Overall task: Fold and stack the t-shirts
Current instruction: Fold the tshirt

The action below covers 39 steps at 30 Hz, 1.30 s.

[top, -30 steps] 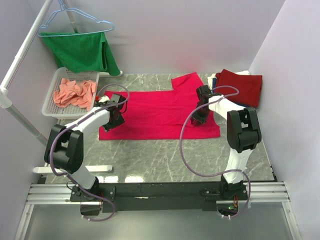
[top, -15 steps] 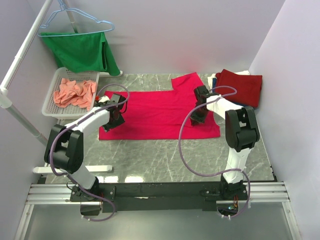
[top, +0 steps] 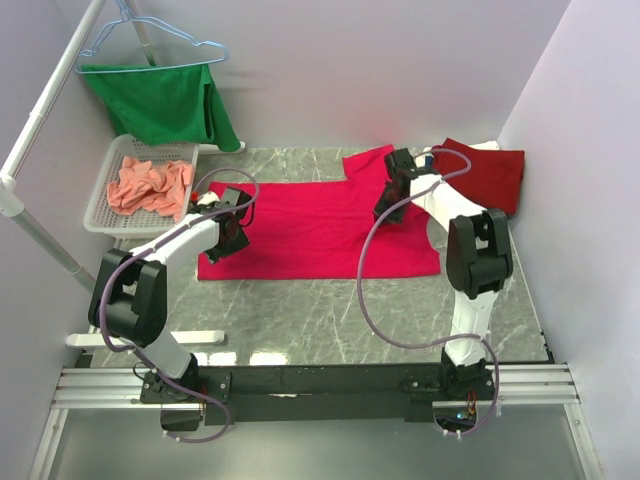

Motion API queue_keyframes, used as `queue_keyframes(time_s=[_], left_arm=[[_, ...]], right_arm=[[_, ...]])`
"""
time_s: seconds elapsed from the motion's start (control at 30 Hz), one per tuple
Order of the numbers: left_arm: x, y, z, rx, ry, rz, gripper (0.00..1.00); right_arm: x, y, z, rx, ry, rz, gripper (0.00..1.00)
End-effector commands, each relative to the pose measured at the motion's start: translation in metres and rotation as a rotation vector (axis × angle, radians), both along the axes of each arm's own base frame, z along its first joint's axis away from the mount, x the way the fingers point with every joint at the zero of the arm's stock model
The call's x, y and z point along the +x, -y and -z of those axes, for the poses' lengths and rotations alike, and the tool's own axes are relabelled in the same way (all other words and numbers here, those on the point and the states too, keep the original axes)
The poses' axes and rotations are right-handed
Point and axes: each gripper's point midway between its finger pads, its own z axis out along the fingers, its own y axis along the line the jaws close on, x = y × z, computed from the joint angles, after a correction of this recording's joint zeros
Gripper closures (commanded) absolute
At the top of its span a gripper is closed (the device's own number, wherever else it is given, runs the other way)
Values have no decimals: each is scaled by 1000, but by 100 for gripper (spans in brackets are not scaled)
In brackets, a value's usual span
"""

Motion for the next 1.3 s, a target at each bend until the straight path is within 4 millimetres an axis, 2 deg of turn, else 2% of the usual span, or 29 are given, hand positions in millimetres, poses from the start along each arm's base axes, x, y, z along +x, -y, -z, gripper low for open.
queue_keyframes(time_s=[0.0, 0.03, 0.07, 0.1, 0.13, 0.17, 0.2, 0.23, 0.27, 0.33, 0.4, 0.43, 0.5, 0.53, 0.63, 0.73, 0.77, 0.8, 0.83, 0.9, 0.93, 1.1, 1.27], left_arm=[[6, 0, -15, 3, 47, -6, 36], [5, 0, -15, 2, 44, -5, 36], [5, 0, -15, 3, 46, -6, 36], [6, 0, -16, 5, 47, -4, 36], [6, 0, -16, 3, 48, -2, 36], [6, 0, -16, 5, 48, -2, 36], [7, 0, -17, 7, 48, -2, 36], [8, 0, -18, 7, 51, -2, 36], [8, 0, -19, 5, 54, 0, 36], [9, 0, -19, 12, 56, 0, 35], [9, -1, -21, 16, 60, 1, 35], [10, -2, -23, 19, 66, 0, 35], [12, -2, -23, 24, 70, 5, 35], [13, -2, -25, 22, 76, 7, 35], [12, -2, -20, 29, 63, 17, 35], [7, 0, -7, 19, 24, 18, 35], [4, 2, -3, 7, 13, 22, 35], [0, 2, 3, 3, -5, 23, 35], [-1, 3, 6, -4, -8, 23, 35], [-6, 6, 13, -21, -29, 28, 34], [-7, 6, 16, -26, -33, 29, 34], [-19, 9, 33, -55, -85, 25, 33], [-36, 6, 50, -52, -158, 1, 33]], right_arm=[[36, -22, -12, 61, 65, -56, 100], [42, -26, -5, 70, 58, -62, 100], [52, -36, -14, 112, 84, -91, 100], [57, -43, -16, 143, 92, -117, 100], [63, -47, -9, 155, 89, -129, 100], [72, -52, -16, 167, 114, -141, 98], [75, -56, -16, 183, 120, -150, 92], [79, -56, -15, 178, 125, -146, 78], [82, -55, -17, 171, 137, -141, 72], [85, -48, -23, 136, 155, -124, 64], [83, -39, -25, 98, 166, -109, 61], [81, -37, -35, 86, 184, -107, 60], [74, -27, -35, 46, 183, -96, 59], [70, -20, -42, 17, 190, -84, 58], [50, -1, -38, -65, 136, -62, 58], [26, 9, -25, -107, 60, -64, 58], [12, 14, -11, -125, 18, -62, 58], [7, 16, -11, -126, 23, -61, 58], [-8, 21, 2, -139, -21, -57, 58], [-19, 23, 7, -137, -34, -51, 59], [-32, 25, 16, -138, -66, -45, 59], [-61, 29, 31, -122, -106, -36, 59], [-91, 41, 51, -162, -182, -33, 60]])
